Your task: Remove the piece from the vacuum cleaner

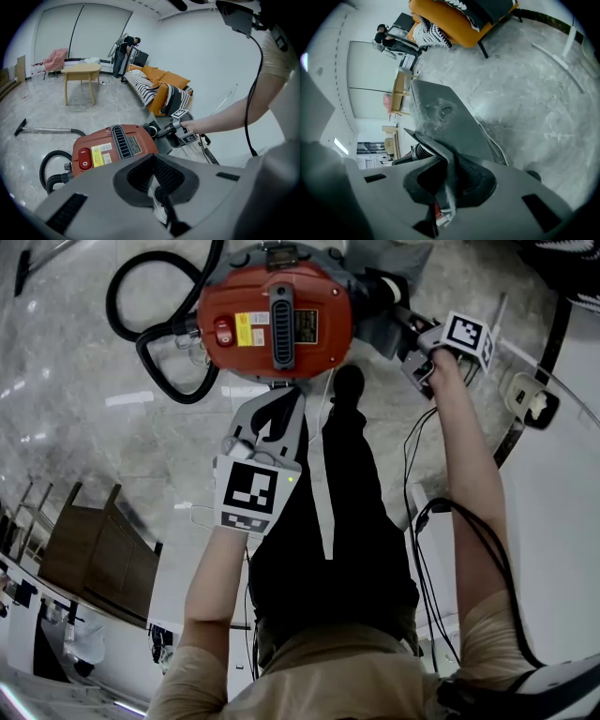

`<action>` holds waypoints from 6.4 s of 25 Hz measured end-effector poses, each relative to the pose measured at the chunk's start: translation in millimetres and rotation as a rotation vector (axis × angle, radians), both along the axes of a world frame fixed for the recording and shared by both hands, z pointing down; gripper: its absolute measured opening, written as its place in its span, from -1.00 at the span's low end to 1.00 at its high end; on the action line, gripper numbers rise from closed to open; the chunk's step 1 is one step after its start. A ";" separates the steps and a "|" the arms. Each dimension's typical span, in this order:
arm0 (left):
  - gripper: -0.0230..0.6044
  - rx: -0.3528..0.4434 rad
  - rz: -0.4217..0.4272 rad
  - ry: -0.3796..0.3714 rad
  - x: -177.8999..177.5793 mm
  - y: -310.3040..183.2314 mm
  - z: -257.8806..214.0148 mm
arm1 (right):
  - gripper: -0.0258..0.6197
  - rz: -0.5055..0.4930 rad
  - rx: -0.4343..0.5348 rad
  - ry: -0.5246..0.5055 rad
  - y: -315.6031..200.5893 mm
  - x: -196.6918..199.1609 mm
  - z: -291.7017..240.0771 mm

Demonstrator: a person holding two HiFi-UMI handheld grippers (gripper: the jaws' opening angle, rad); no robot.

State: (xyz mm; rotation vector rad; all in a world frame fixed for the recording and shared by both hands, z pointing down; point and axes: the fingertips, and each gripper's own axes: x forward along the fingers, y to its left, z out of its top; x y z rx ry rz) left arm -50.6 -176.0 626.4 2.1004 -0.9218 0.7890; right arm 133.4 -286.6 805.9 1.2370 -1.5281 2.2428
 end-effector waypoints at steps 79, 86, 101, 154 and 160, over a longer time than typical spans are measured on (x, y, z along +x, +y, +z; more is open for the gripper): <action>-0.92 -0.018 0.026 -0.010 32.2 -6.0 5.8 | -0.84 -0.956 0.427 0.834 -20.7 55.7 3.5; -0.92 -0.005 0.054 -0.011 40.1 -9.5 -0.5 | -0.84 -0.691 0.312 0.734 -10.1 90.9 0.2; -0.92 0.066 0.164 0.015 58.3 -15.4 -50.5 | -0.84 -0.155 0.142 0.594 49.5 161.6 -39.6; -0.92 0.277 0.365 -0.005 18.1 -7.6 -307.5 | -0.84 0.127 0.282 0.486 108.4 130.3 -344.7; -0.92 0.306 0.328 0.003 -6.8 -9.8 -330.2 | -0.84 0.079 0.346 0.462 103.5 100.4 -382.0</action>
